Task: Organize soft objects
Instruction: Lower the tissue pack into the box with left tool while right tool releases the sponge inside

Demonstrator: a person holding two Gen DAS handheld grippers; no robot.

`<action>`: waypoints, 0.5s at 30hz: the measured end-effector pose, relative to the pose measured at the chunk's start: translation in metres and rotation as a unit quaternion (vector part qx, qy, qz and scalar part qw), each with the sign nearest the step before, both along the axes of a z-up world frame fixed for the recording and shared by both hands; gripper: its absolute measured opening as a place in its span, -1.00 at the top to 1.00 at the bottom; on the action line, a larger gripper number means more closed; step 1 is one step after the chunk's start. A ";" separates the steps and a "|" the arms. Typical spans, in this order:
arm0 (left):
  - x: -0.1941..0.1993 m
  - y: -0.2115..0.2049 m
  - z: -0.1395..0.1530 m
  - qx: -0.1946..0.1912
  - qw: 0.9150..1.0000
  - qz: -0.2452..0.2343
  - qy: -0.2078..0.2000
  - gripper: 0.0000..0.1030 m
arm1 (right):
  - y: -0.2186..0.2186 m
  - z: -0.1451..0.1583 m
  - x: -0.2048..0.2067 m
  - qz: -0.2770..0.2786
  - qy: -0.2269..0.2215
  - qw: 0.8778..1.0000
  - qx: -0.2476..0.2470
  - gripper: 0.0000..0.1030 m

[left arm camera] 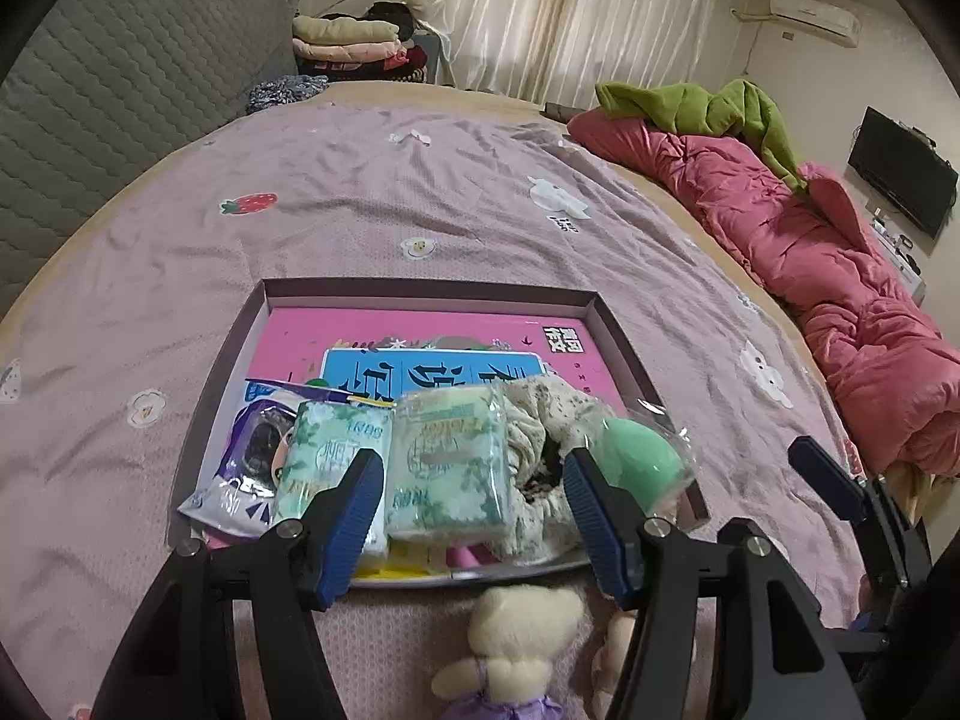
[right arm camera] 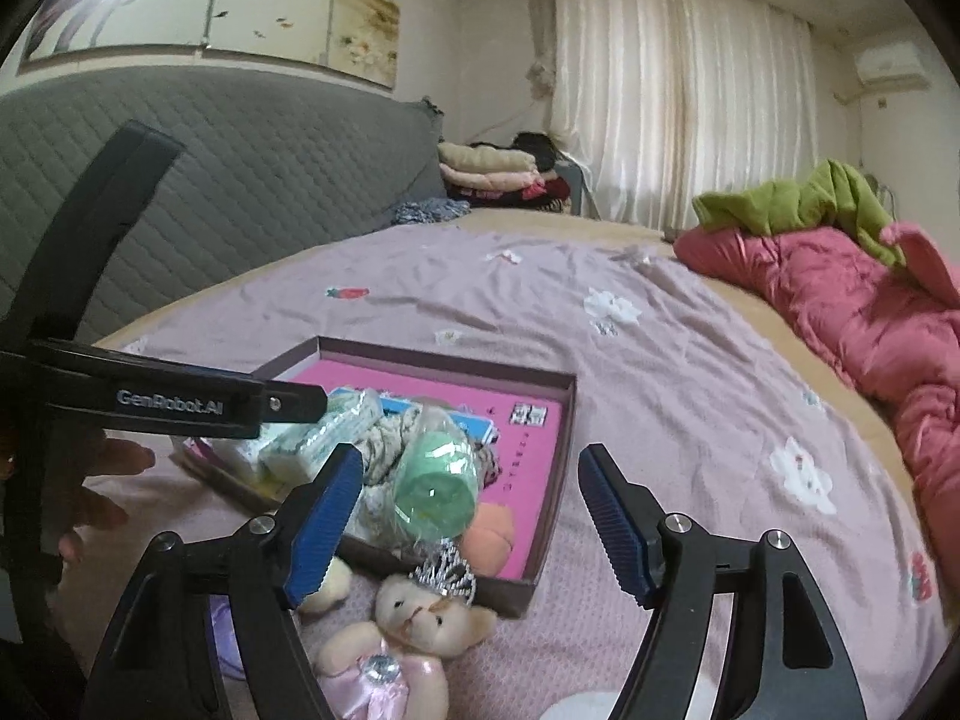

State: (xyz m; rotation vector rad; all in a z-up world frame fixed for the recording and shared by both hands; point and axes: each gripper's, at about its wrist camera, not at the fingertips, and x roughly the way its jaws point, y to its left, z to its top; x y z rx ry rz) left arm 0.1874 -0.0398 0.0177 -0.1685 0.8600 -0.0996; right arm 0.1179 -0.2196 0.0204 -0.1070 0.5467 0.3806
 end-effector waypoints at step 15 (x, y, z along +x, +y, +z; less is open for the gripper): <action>-0.030 -0.004 0.012 0.005 1.000 -0.003 0.000 -0.21 | -0.004 0.002 -0.025 -0.019 0.017 1.000 0.004 -0.47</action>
